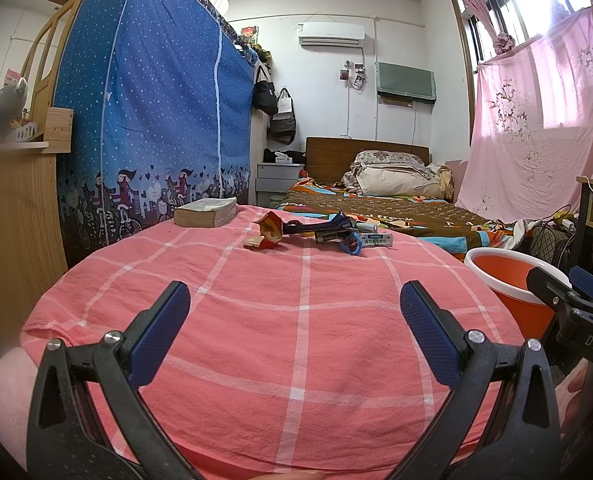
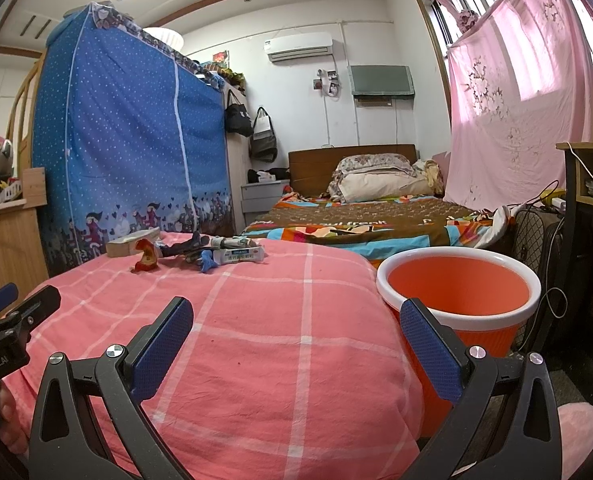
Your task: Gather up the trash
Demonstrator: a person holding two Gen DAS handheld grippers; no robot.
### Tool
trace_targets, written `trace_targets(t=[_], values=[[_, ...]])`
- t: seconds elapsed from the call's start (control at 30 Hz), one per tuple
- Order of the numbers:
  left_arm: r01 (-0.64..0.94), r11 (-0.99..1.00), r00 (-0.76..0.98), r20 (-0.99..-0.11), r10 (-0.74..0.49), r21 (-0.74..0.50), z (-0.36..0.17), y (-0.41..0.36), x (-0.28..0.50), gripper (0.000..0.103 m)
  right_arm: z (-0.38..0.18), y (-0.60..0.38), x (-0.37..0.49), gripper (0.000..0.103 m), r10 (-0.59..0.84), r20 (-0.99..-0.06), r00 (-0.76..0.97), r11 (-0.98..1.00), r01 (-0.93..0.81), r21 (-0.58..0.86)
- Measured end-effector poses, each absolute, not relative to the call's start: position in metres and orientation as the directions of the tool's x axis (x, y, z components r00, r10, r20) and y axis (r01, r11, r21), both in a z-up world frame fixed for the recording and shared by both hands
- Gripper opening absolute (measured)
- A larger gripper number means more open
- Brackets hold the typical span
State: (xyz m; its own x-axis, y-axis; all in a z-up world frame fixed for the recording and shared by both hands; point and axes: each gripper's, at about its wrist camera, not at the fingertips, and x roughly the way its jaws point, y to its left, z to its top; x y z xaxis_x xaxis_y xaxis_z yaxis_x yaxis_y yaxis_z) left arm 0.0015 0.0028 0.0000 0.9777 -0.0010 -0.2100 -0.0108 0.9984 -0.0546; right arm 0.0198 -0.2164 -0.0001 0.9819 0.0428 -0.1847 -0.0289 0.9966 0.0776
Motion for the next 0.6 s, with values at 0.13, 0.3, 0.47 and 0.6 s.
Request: trace_targets(t=[0.13,0.3,0.47,0.6], values=[[-0.011,0.998,0.978,-0.211,-0.001,-0.056,-0.0009,-0.0012,-0.0009,0.103,-0.0003,-0.2161,0.0199,0.103,0.043,-0.186,0.982,0.997,-0.029,0.079],[-0.011,0.998,0.978,-0.21,-0.001,-0.055,-0.0009,-0.0011,-0.001,0.103,-0.0005,-0.2161,0.0198,0.103,0.043,-0.185,0.982,0.996,-0.029,0.079],[-0.01,0.998,0.978,-0.21,-0.001,-0.055,-0.0007,-0.001,-0.0009,0.103,-0.0008,-0.2163,0.0203,0.103,0.043,-0.187,0.981,0.996,-0.029,0.079],[-0.01,0.998,0.978,-0.21,-0.001,-0.055,-0.0006,-0.001,-0.0009,0.103,-0.001,-0.2166,0.0207,0.103,0.044,-0.188,0.981,0.996,-0.029,0.08]])
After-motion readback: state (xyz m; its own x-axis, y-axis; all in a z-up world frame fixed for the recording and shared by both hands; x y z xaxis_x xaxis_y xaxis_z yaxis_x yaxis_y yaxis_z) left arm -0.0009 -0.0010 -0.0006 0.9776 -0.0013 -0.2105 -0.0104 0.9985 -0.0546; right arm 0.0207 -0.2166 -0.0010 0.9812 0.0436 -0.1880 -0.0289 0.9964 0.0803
